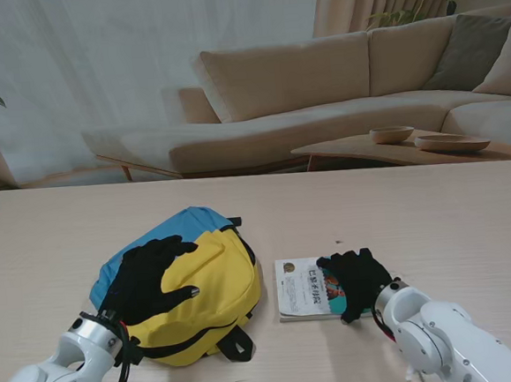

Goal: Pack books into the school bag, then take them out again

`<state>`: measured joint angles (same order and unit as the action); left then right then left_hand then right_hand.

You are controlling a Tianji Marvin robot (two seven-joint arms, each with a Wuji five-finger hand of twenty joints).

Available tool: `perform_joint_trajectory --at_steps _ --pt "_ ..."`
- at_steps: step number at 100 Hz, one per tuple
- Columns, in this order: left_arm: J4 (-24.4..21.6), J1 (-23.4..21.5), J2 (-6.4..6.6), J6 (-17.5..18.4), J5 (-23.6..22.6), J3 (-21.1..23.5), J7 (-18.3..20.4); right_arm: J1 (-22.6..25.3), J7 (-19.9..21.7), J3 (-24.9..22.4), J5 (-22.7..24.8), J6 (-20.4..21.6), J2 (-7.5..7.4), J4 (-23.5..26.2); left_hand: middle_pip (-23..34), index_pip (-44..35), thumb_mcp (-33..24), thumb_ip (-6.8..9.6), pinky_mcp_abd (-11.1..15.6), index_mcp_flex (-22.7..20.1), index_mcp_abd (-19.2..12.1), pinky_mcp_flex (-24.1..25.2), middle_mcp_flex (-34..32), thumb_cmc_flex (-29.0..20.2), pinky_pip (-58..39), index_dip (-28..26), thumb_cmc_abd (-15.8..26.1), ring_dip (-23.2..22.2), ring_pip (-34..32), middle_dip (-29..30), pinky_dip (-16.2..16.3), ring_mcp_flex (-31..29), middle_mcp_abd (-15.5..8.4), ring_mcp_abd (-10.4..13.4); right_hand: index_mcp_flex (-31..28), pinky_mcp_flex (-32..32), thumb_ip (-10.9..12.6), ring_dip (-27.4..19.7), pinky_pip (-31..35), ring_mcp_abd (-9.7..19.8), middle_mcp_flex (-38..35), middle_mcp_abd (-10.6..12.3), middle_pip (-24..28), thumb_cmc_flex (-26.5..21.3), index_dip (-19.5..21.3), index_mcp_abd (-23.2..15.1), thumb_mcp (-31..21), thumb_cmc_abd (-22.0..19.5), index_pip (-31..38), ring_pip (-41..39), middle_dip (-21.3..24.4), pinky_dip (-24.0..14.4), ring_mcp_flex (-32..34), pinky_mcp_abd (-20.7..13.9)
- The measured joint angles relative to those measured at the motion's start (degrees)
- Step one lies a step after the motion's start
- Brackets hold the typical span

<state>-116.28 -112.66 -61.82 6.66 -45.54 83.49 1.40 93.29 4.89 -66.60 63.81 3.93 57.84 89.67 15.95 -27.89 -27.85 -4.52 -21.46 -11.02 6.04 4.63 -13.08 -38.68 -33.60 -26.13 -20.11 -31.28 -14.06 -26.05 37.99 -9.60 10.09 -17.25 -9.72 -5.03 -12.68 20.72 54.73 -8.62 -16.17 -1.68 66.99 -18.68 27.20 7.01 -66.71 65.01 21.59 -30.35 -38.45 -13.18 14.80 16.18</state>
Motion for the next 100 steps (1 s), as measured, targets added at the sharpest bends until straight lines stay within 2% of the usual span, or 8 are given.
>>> perform_joint_trajectory --at_steps 8,17,21,31,45,68,83,100 --pt "0.00 0.00 0.00 -0.01 -0.06 0.00 0.00 0.02 0.28 -0.22 0.00 0.30 0.04 0.01 0.00 0.00 0.00 0.00 0.00 0.00 0.00 0.00 0.00 0.00 0.00 0.00 0.00 0.00 0.04 0.00 0.01 0.00 0.00 0.00 0.00 0.64 0.00 -0.10 0.00 0.06 0.70 0.00 -0.17 0.02 -1.18 -0.18 0.00 -0.79 0.15 -0.01 0.01 0.00 -0.31 0.00" --pt "0.01 0.00 0.00 -0.04 -0.07 0.00 0.01 0.58 1.53 -1.49 0.35 1.94 0.13 0.53 0.00 0.00 0.00 0.00 0.00 0.00 0.00 0.00 0.00 0.00 0.00 0.00 0.00 0.00 0.05 0.00 0.05 0.00 0.00 0.00 0.26 1.66 0.06 -1.14 -0.27 1.22 3.86 -0.28 -2.32 1.57 -1.97 -0.93 -1.78 -4.36 0.18 0.74 4.15 0.00 -0.72 0.00" --pt "0.01 0.01 0.00 -0.04 -0.07 0.00 0.03 0.96 2.15 -2.17 0.41 2.81 0.14 0.86 0.00 0.00 0.00 0.00 0.00 0.00 0.00 0.00 0.00 0.00 0.00 0.00 0.00 0.00 0.05 0.00 0.06 0.00 0.00 0.00 1.22 2.13 0.27 -1.80 -0.92 1.78 5.56 -0.93 -6.63 2.78 -2.60 -1.07 -2.81 -6.33 0.44 2.07 7.16 0.09 -0.72 0.00" --pt "0.01 0.03 0.00 -0.04 -0.06 0.00 0.05 1.95 3.93 -3.69 -0.06 4.42 0.13 1.73 0.00 0.00 0.00 0.00 0.00 0.00 0.00 0.00 0.00 0.00 0.00 0.00 0.00 0.00 0.06 0.00 0.07 0.00 0.00 0.00 1.86 3.42 0.72 -5.02 -2.75 3.04 6.16 -2.84 -29.53 6.62 -3.16 -2.01 -3.40 -9.15 -1.32 8.68 19.74 1.30 -0.75 -0.01" --pt "0.01 0.03 0.01 -0.03 -0.06 0.00 0.05 3.39 7.03 -5.60 -1.71 6.56 0.10 3.08 0.00 0.00 0.00 0.00 0.00 0.00 0.00 0.00 0.00 0.00 0.00 0.00 0.00 0.00 0.07 0.00 0.09 0.00 0.00 0.00 1.86 4.47 1.14 -9.09 -5.38 3.59 5.70 -5.17 -43.89 10.81 -3.88 -2.39 -3.49 -11.80 -5.12 15.82 25.78 3.51 -2.64 -0.10" --pt "0.01 -0.13 -0.01 0.03 -0.03 0.20 -0.06 6.07 6.70 -8.71 -4.27 8.14 0.20 6.02 -0.01 0.00 0.00 0.00 0.00 0.00 0.00 0.00 0.00 0.00 0.02 0.00 0.00 0.00 0.08 0.00 0.12 0.00 0.00 0.01 1.86 5.07 1.11 -10.03 -6.23 3.72 5.59 -5.24 -43.64 13.06 -3.91 -2.40 -3.18 -17.12 -7.22 17.85 25.54 4.13 -2.64 -0.16" --pt "0.01 -0.25 -0.02 0.11 0.05 0.25 -0.20 7.20 3.32 -9.82 -5.58 7.80 0.57 7.08 -0.01 0.00 0.00 0.00 0.00 0.00 0.00 0.00 0.00 0.01 0.02 0.00 0.00 0.00 0.09 0.00 0.12 0.00 0.00 0.01 1.58 5.07 1.14 -9.80 -6.23 4.41 5.58 -5.18 -38.08 13.05 -3.07 -2.40 1.38 -21.16 -7.21 17.22 23.68 4.14 -2.63 -0.16" --pt "0.01 -0.41 -0.06 0.25 0.09 0.29 -0.78 6.62 3.49 -9.79 -6.70 4.49 0.92 7.53 -0.01 0.00 0.00 0.00 0.00 0.00 0.00 0.00 0.01 0.01 0.03 0.00 0.00 0.00 0.09 0.00 0.13 0.00 0.00 0.01 0.60 5.07 1.19 -9.19 -6.23 4.61 5.58 -5.17 -35.09 10.50 -2.61 -2.39 7.83 -26.23 -6.68 16.39 22.90 4.14 -2.62 -0.16"
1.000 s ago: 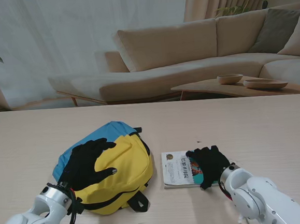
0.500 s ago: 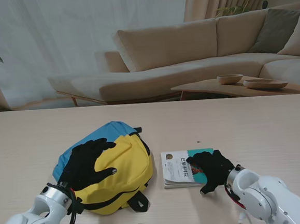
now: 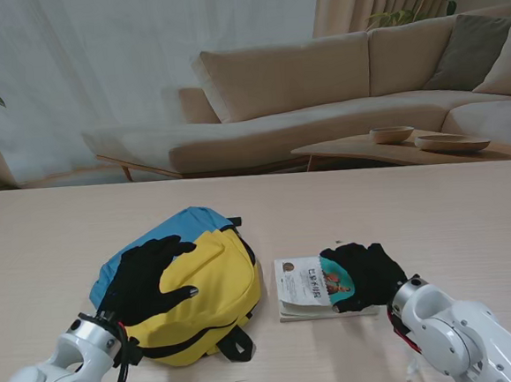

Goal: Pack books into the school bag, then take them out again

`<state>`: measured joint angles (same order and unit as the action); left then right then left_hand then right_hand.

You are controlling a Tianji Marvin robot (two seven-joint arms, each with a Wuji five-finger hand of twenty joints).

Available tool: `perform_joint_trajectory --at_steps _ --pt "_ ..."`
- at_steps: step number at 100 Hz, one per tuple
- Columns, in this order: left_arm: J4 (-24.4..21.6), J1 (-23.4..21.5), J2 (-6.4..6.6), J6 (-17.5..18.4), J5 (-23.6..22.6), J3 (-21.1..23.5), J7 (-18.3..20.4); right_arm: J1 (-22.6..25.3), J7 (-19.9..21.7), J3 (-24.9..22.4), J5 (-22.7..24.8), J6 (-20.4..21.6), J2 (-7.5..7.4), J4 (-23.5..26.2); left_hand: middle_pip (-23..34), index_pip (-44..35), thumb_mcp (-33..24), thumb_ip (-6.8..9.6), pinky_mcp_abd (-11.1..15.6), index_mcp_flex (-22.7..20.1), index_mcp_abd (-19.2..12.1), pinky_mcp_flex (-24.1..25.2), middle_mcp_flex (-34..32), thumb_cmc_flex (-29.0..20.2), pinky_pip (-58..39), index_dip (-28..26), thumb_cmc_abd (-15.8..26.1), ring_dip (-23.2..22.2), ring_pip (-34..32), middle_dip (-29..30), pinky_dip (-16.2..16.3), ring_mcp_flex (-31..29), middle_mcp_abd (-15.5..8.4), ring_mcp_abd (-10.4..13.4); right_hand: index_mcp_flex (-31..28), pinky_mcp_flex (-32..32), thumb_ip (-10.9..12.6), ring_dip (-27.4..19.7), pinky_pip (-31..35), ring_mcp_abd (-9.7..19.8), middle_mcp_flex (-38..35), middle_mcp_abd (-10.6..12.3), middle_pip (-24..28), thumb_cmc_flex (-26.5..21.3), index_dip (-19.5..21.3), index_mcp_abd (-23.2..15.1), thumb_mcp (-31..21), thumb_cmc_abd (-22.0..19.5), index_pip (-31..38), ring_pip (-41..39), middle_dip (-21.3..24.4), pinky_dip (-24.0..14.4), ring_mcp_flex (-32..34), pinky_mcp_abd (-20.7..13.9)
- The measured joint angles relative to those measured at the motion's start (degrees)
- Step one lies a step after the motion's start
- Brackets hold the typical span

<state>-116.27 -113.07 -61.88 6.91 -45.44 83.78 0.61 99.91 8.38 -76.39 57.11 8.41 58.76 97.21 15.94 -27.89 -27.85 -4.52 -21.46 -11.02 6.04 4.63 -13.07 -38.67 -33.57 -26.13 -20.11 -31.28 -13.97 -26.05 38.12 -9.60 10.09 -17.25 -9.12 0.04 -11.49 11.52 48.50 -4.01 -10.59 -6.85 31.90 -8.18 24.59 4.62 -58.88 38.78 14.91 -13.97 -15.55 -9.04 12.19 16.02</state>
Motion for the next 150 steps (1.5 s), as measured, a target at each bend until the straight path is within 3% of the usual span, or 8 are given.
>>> perform_joint_trajectory --at_steps 26,36,52,78,92,101,120,150 --pt "0.00 -0.09 -0.04 0.12 -0.08 0.09 -0.11 -5.22 -0.50 4.73 -0.08 -7.05 0.01 -4.97 0.00 0.00 0.00 0.00 0.00 0.00 0.00 0.00 0.00 0.00 0.00 0.00 0.00 0.00 0.01 0.00 0.02 0.00 0.00 0.00 -0.59 -0.38 1.13 0.57 0.00 0.07 0.00 0.01 1.84 -8.69 -0.17 0.00 4.89 -0.92 1.07 -1.32 -0.63 0.00 0.10 0.00" --pt "0.00 -0.13 -0.04 0.12 -0.12 0.12 -0.10 -6.13 0.92 5.60 -0.13 -7.99 -0.01 -6.23 0.00 0.00 0.00 0.00 0.00 0.00 0.00 0.00 0.00 0.00 0.00 0.00 0.00 0.00 0.01 0.00 0.02 0.00 0.00 0.00 -0.32 -0.64 1.59 0.57 0.48 0.07 0.00 0.01 1.64 -10.14 -0.17 0.00 2.56 2.48 1.33 -1.33 -0.64 0.00 0.11 0.00" --pt "0.00 -0.13 -0.04 0.09 -0.14 0.11 0.08 -6.35 4.23 6.38 -0.08 -8.04 -0.35 -6.34 0.00 0.00 0.00 0.00 0.00 0.00 0.00 0.00 0.00 0.00 0.00 0.00 0.00 0.00 0.02 0.00 0.03 0.00 0.00 0.00 1.27 -0.91 0.98 -0.38 0.51 -0.41 1.76 -1.57 -4.67 -9.88 -0.32 0.12 -3.11 7.04 1.38 0.90 1.53 0.00 -0.82 -0.01" --pt "0.00 -0.11 -0.03 0.03 -0.30 0.00 0.17 -8.53 0.77 9.68 0.99 -9.45 -0.64 -7.96 0.00 0.00 0.00 0.00 0.00 0.00 0.00 0.00 0.01 0.00 0.01 0.00 0.00 0.00 0.03 0.00 0.04 0.00 0.00 0.00 1.27 -2.80 -0.42 1.38 1.33 -1.13 0.86 -2.56 5.25 -9.44 0.21 0.02 -8.01 17.65 1.94 -4.05 -2.47 -0.89 2.19 -0.04" --pt "-0.01 -0.05 -0.02 -0.13 -0.40 -0.07 0.32 -9.79 1.76 10.68 0.53 -9.86 -0.64 -8.62 -0.42 0.00 0.00 0.00 0.01 0.01 0.00 0.00 0.63 0.00 0.03 0.00 0.00 0.00 0.03 0.00 0.05 0.00 -0.02 0.00 1.27 -2.24 -1.18 -0.91 0.61 -2.05 0.03 -3.74 -6.13 -7.97 -1.14 -0.05 -10.03 18.93 -1.78 1.78 1.97 -0.72 1.05 -0.43" --pt "-0.01 0.02 -0.01 -0.17 -0.40 -0.10 0.57 -10.47 2.38 11.17 0.12 -10.07 -0.67 -9.06 -0.42 0.00 0.00 0.00 0.01 0.01 0.00 0.00 0.63 0.00 0.03 0.00 0.00 0.00 0.04 0.00 0.05 0.00 -0.02 0.00 1.27 -2.18 -1.18 -1.64 0.00 -2.59 0.03 -3.88 -7.96 -7.04 -1.28 -0.16 -10.17 19.16 -3.41 3.00 2.73 -0.60 0.63 -0.45" --pt "-0.01 0.14 0.00 -0.35 -0.42 -0.16 0.74 -11.91 2.19 12.35 -0.39 -10.72 -0.74 -10.22 -0.59 0.00 0.00 0.00 0.01 0.01 0.00 0.00 0.63 0.00 0.04 0.00 0.00 0.00 0.05 0.00 0.06 0.00 -0.02 0.00 1.26 -2.43 -3.35 0.59 0.51 -2.18 0.34 -3.56 2.72 -6.04 2.27 -0.97 -9.28 20.98 -1.17 -1.62 -1.57 -0.58 2.07 -0.45" --pt "-0.09 0.19 0.04 -0.50 -0.86 -0.17 1.15 -15.20 -0.17 15.48 -1.80 -11.61 -0.73 -13.11 -0.74 0.14 0.00 0.00 0.02 0.01 0.00 0.00 0.65 0.00 0.72 0.00 0.00 0.00 0.58 0.00 0.07 0.74 -0.03 0.05 1.22 -3.84 -6.78 5.82 2.80 -1.44 -1.92 -3.47 15.43 -6.02 0.97 -0.62 -8.81 27.80 6.24 -11.26 -6.99 -2.15 4.17 -0.32"
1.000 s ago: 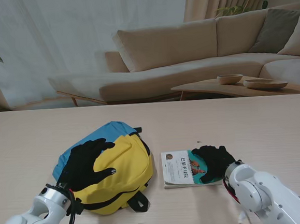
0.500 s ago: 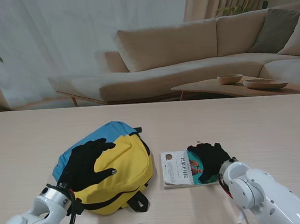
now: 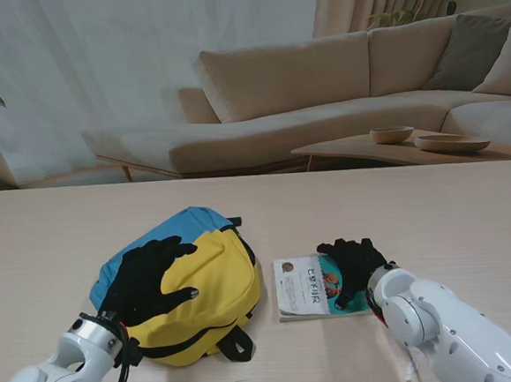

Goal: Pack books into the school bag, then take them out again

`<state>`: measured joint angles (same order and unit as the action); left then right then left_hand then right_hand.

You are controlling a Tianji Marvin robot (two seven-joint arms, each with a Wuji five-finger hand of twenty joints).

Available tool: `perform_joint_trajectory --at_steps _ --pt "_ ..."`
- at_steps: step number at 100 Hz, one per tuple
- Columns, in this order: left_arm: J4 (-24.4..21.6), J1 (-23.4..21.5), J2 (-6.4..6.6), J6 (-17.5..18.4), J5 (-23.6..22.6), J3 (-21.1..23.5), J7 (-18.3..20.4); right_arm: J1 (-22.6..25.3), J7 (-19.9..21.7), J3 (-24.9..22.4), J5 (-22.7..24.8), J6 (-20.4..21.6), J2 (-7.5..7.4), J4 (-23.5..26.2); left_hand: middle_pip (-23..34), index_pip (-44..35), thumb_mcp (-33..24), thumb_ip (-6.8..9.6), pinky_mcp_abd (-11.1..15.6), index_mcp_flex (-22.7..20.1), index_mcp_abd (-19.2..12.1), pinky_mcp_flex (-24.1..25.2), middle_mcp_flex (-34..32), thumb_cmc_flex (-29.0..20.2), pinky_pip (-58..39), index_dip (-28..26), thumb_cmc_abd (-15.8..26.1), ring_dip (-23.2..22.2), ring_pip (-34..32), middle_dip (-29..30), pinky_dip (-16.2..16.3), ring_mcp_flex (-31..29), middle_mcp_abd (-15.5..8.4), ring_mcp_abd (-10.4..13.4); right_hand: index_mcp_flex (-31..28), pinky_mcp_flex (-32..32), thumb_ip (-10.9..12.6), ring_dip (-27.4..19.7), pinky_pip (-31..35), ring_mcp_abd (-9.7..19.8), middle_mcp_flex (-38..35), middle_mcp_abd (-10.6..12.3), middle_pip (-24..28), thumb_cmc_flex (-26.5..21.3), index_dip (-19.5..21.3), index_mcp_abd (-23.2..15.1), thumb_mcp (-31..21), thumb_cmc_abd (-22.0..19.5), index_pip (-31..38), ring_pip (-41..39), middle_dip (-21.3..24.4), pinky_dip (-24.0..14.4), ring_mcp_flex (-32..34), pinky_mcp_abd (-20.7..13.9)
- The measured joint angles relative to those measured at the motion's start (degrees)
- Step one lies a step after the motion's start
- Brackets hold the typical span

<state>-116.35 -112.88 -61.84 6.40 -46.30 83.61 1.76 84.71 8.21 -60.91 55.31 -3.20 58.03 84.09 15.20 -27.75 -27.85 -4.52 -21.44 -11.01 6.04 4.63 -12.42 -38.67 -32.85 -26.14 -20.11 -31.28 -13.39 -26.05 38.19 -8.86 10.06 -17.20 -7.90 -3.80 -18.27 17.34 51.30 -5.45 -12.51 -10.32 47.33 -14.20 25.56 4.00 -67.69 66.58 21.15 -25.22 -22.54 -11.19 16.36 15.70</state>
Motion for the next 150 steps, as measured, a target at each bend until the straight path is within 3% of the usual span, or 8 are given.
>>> perform_joint_trajectory --at_steps 45,50,59,63,77,99,120,150 --pt "-0.19 -0.08 0.07 0.00 -0.83 0.11 0.35 -1.72 -3.04 1.66 0.32 0.18 0.16 -1.90 -2.09 0.89 0.00 0.00 0.05 0.00 0.00 0.09 0.75 0.00 0.73 0.00 -0.65 0.00 0.32 0.00 0.01 1.49 -0.05 0.18 -4.83 -2.94 -0.21 9.82 3.41 1.20 -6.69 1.75 0.92 0.04 -0.06 0.77 0.03 0.06 13.16 -18.27 -10.97 -1.96 1.23 0.92" --pt "-0.26 -0.11 0.09 0.01 -0.97 0.13 0.49 -1.82 -3.36 1.76 0.32 0.18 0.21 -2.10 -2.22 1.20 0.00 0.00 0.06 0.00 0.00 0.11 0.75 0.00 1.34 0.00 -0.73 0.00 0.32 0.00 0.01 1.49 -0.06 0.64 -6.10 -3.53 -2.29 11.34 4.13 1.29 -8.18 1.78 0.92 0.04 0.92 0.72 0.03 0.01 15.57 -21.19 -14.19 -2.59 1.45 0.94" --pt "-0.35 -0.17 0.11 0.01 -1.13 0.16 0.62 -1.85 -3.79 1.87 0.33 0.18 0.30 -2.23 -2.29 1.48 0.00 0.00 0.09 0.00 0.00 0.12 0.75 0.00 2.00 0.00 -0.76 0.00 0.36 0.00 0.01 1.49 -0.06 0.65 -8.94 -4.38 -3.57 14.09 5.53 1.46 -11.73 1.96 0.91 0.04 4.41 0.15 0.03 -0.03 20.51 -26.04 -19.51 -3.53 3.45 1.72" --pt "-0.37 -0.20 0.12 0.01 -1.19 0.17 0.64 -1.85 -4.09 1.94 0.33 0.16 0.35 -2.34 -2.42 1.49 0.00 0.00 0.11 0.00 0.00 0.13 0.76 0.00 2.01 0.00 -0.77 0.00 0.53 0.00 0.01 1.50 -0.07 0.66 -10.10 -4.99 -5.06 14.99 6.38 1.92 -13.09 4.43 0.91 0.04 6.56 -0.82 0.03 -0.04 22.90 -28.33 -21.66 -4.15 4.27 1.85" --pt "-0.46 -0.28 0.16 0.03 -1.41 0.24 0.81 -1.96 -5.56 2.31 0.26 0.16 0.54 -2.89 -3.53 1.85 -0.52 0.00 0.66 0.00 -0.01 0.35 1.46 0.04 2.08 0.00 -0.85 0.00 0.80 0.00 0.01 2.17 -0.17 0.68 -12.58 -6.46 -7.86 15.40 8.51 2.06 -18.59 6.55 2.49 0.12 13.05 -3.81 0.03 -0.04 29.00 -32.94 -26.97 -5.51 9.94 2.35" --pt "-0.66 -0.34 0.26 0.01 -1.95 0.33 1.40 -2.41 -8.62 3.22 -0.03 0.46 0.88 -4.67 -4.99 4.86 -0.53 0.00 0.87 0.68 -0.05 0.40 2.28 0.09 3.43 0.51 -1.44 0.00 0.90 0.00 0.08 2.30 -0.68 1.29 -16.94 -8.13 -8.70 14.71 10.77 2.66 -25.69 11.95 11.81 5.30 24.01 -9.19 0.09 -0.05 37.99 -42.51 -30.74 -7.08 19.12 3.08" --pt "-0.75 -0.42 0.31 -0.01 -2.42 0.36 1.36 -2.36 -11.29 3.50 -0.20 1.28 1.30 -6.22 -6.47 5.65 -0.54 0.00 1.43 0.68 -0.05 0.47 2.31 0.10 4.17 0.51 -1.44 0.00 1.54 -0.14 0.56 2.94 -0.77 1.41 -28.83 -10.02 -8.96 14.80 12.40 3.59 -33.37 17.72 24.13 10.31 31.35 -13.51 0.14 -0.09 43.26 -46.21 -36.15 -7.88 24.47 4.25" --pt "-0.77 -0.50 0.32 -0.02 -2.93 0.36 1.09 1.09 -16.37 0.45 0.04 2.77 2.39 -5.79 -8.00 6.40 -0.55 0.00 1.46 0.68 -0.05 0.57 3.02 0.12 5.52 0.52 -1.44 0.00 1.84 -1.32 0.71 3.65 -1.40 1.54 -43.31 -13.01 -8.87 14.79 13.88 4.09 -39.47 20.99 30.35 8.86 38.83 -17.95 0.13 -0.46 43.33 -48.33 -39.48 -8.95 25.66 5.08"
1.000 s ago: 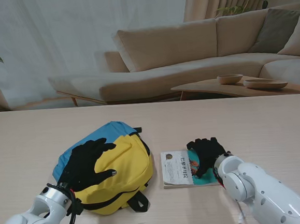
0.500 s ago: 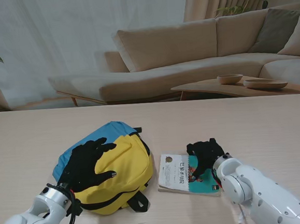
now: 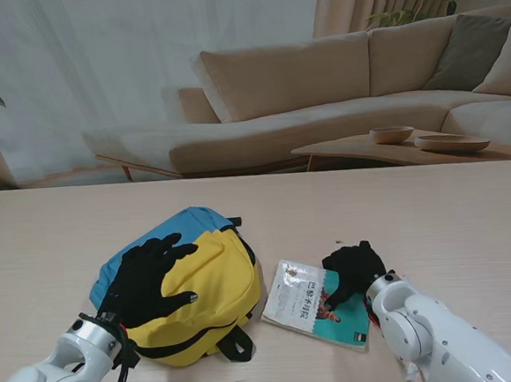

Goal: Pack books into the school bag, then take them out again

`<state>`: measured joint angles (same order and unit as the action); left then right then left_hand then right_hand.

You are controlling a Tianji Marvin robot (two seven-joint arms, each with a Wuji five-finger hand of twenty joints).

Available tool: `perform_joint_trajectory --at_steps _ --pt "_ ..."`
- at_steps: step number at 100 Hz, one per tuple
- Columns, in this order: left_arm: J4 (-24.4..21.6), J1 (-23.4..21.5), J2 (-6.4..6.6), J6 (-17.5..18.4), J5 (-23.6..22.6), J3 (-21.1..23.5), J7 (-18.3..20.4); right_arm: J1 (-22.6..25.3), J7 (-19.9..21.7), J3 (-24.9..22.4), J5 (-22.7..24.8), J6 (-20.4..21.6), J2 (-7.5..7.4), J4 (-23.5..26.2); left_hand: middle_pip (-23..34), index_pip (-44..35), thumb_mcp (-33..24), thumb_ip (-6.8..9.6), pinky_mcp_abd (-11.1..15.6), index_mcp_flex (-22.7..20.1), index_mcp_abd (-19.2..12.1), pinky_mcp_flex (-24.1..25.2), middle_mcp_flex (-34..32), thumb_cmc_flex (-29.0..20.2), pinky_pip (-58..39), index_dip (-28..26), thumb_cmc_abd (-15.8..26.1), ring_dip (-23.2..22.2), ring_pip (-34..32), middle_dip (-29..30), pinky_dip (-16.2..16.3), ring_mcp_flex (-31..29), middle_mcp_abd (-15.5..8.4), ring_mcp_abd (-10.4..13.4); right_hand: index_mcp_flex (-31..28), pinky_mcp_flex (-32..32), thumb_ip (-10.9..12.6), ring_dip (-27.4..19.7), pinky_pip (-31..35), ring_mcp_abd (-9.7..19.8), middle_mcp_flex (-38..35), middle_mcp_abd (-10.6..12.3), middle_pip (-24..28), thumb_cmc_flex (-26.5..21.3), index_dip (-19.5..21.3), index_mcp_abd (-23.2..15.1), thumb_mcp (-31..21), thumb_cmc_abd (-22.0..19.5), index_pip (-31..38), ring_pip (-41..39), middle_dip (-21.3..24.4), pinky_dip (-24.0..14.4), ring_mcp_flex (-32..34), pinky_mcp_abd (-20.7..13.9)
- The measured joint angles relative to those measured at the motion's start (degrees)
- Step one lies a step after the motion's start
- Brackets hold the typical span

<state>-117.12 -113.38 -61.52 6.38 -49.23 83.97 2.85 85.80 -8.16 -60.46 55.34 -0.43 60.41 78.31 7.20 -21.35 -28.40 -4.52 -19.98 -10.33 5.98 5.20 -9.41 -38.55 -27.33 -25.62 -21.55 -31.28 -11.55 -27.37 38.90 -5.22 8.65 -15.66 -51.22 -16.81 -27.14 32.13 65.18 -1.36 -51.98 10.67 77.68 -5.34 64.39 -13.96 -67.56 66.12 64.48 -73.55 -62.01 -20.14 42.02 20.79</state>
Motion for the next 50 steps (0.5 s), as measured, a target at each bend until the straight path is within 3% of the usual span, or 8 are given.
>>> perform_joint_trajectory --at_steps 9,18,25,33,43,50 --pt "0.00 -0.01 0.00 -0.01 -0.01 0.00 -0.05 2.27 -0.82 -2.33 -0.06 0.89 0.43 1.94 -0.34 0.53 0.00 0.00 0.00 0.00 0.00 0.00 0.01 0.00 0.05 0.00 0.00 0.00 0.00 -0.03 0.48 0.00 0.00 0.00 -0.90 -0.95 0.00 0.00 0.80 -0.14 -0.27 0.00 0.69 -7.54 1.52 -0.16 0.00 -0.86 0.00 -0.16 -1.73 -0.74 0.00 -0.42" --pt "0.00 -0.01 0.00 -0.02 -0.01 -0.03 -0.07 4.69 -0.89 -4.43 -0.10 1.26 0.61 5.02 -0.65 0.55 0.00 0.00 0.02 0.00 0.00 0.00 0.01 0.00 0.07 0.00 0.00 0.00 0.37 -0.05 0.65 0.00 -0.01 0.00 -0.92 -0.73 0.00 0.00 1.55 -1.68 7.76 0.03 -0.20 -20.06 2.29 -0.40 -0.02 -1.46 -0.03 0.47 -1.78 -1.14 -4.70 -2.03" --pt "0.00 0.00 0.00 -0.02 0.00 -0.05 -0.09 6.23 -0.47 -5.78 0.08 1.47 0.63 7.36 -0.69 0.57 0.00 0.00 0.02 0.00 0.00 0.00 0.01 0.00 0.08 0.00 0.00 0.00 0.38 -0.07 0.73 0.00 -0.01 0.00 -0.93 -0.28 0.65 -0.80 2.00 -2.48 15.43 -0.13 -4.51 -26.42 2.43 -0.40 -0.22 -2.06 -0.56 4.83 7.52 -1.64 -6.97 -3.21" --pt "0.01 0.00 0.00 -0.02 0.04 -0.06 -0.18 7.24 -0.12 -7.01 0.79 2.17 0.63 8.89 -0.69 0.57 0.00 0.00 0.03 0.00 0.00 0.00 0.01 0.00 0.68 0.00 0.00 0.00 0.38 -0.57 0.76 0.00 -0.02 0.00 -0.93 -0.68 0.67 -3.49 2.00 -2.52 16.15 -3.17 -13.00 -27.06 3.02 -0.40 -1.87 -2.45 -0.79 12.47 20.66 -1.68 -6.45 -4.05" --pt "0.02 0.00 0.00 0.01 0.09 -0.06 -0.44 8.13 -0.16 -8.40 0.97 3.13 0.66 10.11 -0.71 0.60 -0.01 0.00 0.04 0.00 0.00 0.00 0.01 0.00 0.70 0.00 0.00 0.00 0.39 -0.67 1.14 0.00 -0.03 0.01 -0.86 -3.87 0.68 -6.29 1.94 -2.73 0.64 -4.15 -22.15 -29.93 3.90 -0.33 -1.87 -2.88 -0.93 20.49 33.14 -1.68 1.52 -4.52" --pt "0.02 -0.02 -0.01 0.03 0.11 -0.06 -0.51 8.70 -0.39 -9.20 -0.21 3.62 0.75 10.92 -0.72 0.61 -0.01 0.00 0.04 0.00 0.00 0.00 0.01 0.01 0.71 -0.01 0.00 0.00 0.40 -0.68 1.35 0.00 -0.03 0.01 -0.78 -7.48 0.69 -6.99 2.07 -2.84 -9.67 -4.16 -22.14 -32.65 4.60 -0.33 -1.87 -2.54 -1.02 21.20 35.43 -1.68 9.50 -4.58"
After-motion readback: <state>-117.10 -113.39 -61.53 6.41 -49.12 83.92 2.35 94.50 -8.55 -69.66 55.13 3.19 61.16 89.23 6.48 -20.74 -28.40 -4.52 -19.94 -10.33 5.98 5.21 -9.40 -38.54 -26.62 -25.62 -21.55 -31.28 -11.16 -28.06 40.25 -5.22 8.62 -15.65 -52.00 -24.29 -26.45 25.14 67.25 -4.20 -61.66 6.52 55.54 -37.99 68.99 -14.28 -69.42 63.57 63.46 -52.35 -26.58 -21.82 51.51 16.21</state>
